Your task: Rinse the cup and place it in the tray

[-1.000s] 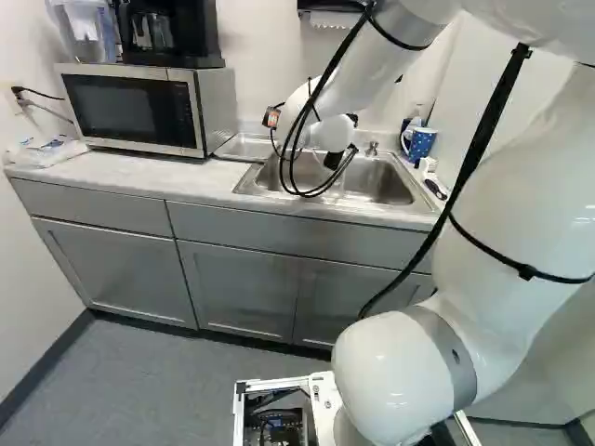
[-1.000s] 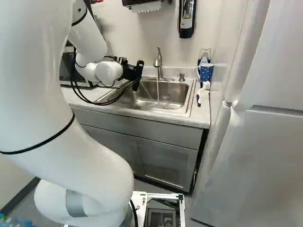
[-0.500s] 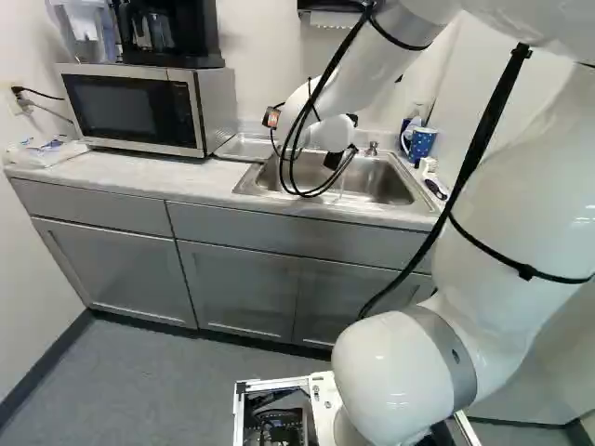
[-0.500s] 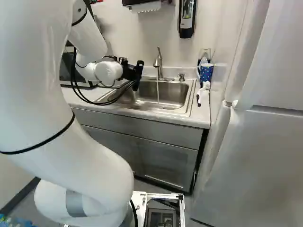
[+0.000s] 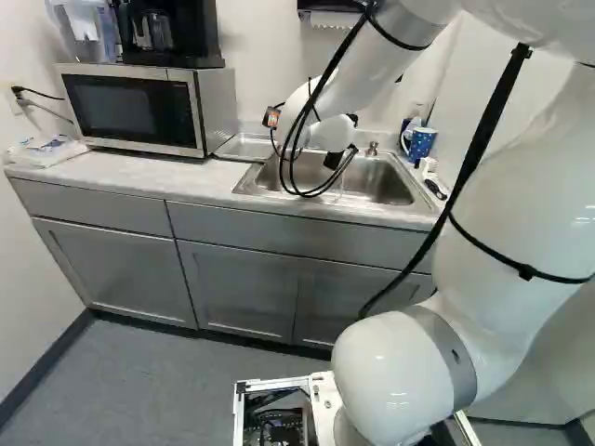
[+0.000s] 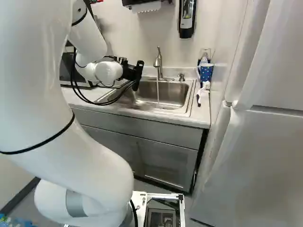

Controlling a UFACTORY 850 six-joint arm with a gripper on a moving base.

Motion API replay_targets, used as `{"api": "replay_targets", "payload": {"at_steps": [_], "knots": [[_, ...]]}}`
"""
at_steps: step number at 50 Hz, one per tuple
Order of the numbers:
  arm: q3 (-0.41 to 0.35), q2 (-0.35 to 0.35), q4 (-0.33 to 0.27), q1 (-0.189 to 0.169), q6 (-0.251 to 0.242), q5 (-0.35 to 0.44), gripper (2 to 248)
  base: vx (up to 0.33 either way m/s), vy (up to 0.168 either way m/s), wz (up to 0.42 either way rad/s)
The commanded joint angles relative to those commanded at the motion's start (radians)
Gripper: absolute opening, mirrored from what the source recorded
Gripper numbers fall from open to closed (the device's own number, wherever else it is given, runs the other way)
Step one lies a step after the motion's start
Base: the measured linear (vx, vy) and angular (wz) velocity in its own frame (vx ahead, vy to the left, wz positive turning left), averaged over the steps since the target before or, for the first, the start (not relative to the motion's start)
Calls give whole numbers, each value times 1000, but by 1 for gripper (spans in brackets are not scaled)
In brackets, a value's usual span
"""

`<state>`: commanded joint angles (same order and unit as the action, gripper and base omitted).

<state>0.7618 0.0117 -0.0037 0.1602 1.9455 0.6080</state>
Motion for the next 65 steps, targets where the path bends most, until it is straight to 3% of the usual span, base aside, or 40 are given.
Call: {"api": "replay_targets", "payload": {"at_steps": [6,13,65], "knots": [[0,0,0,0,-11,0,124,0,0,0],[0,0,0,0,-68,0,124,0,0,0],[0,0,0,0,-610,0,124,0,0,0]]}}
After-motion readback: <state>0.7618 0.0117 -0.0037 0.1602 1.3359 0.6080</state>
